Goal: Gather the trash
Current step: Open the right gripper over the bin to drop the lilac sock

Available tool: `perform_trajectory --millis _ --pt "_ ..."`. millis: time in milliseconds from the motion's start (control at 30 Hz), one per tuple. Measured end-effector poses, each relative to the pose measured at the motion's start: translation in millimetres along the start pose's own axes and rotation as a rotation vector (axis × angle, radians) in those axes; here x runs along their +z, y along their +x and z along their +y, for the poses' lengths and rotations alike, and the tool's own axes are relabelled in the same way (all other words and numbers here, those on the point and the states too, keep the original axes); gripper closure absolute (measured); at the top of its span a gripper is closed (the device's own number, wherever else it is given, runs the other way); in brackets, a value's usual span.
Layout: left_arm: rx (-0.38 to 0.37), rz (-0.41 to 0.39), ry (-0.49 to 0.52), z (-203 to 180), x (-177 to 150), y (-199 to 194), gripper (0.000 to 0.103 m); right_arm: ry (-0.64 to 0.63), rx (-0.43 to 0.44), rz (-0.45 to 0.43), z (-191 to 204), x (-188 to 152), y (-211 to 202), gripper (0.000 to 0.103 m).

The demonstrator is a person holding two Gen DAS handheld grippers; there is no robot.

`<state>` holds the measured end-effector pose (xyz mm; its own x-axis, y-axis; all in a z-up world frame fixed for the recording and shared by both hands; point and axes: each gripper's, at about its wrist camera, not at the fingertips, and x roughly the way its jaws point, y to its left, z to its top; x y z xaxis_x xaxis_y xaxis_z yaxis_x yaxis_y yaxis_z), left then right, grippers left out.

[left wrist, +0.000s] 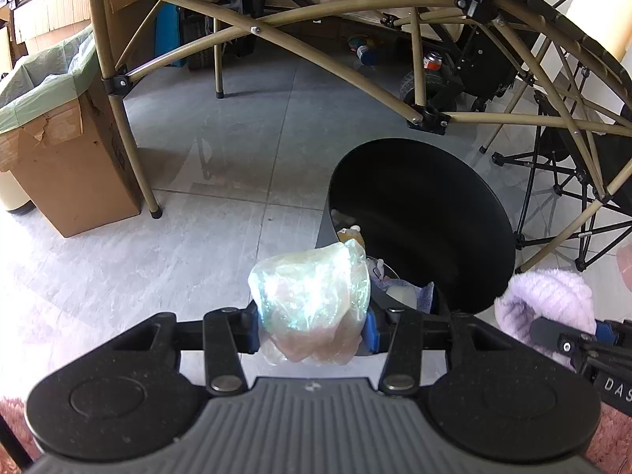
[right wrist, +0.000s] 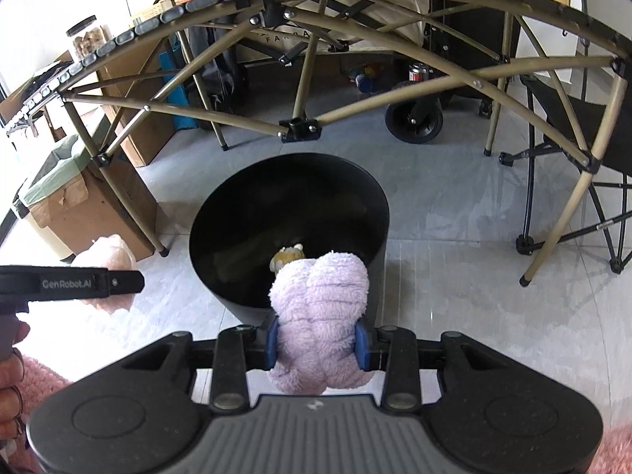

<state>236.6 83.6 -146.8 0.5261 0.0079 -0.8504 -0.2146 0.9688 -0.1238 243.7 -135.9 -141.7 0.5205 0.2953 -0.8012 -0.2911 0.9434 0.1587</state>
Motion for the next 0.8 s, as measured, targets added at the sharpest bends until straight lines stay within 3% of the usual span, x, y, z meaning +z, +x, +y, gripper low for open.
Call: perform_trajectory --millis 667,733,800 --pt "0.007 -0.001 -0.044 20 16 10 0.057 -0.036 0.0 0.029 39 66 63 0.067" --pt "0.006 0.002 -0.047 22 16 11 0.057 -0.037 0.0 0.042 41 68 69 0.066" --pt "0.005 0.005 -0.049 22 17 12 0.057 -0.041 -0.005 0.057 43 70 74 0.056"
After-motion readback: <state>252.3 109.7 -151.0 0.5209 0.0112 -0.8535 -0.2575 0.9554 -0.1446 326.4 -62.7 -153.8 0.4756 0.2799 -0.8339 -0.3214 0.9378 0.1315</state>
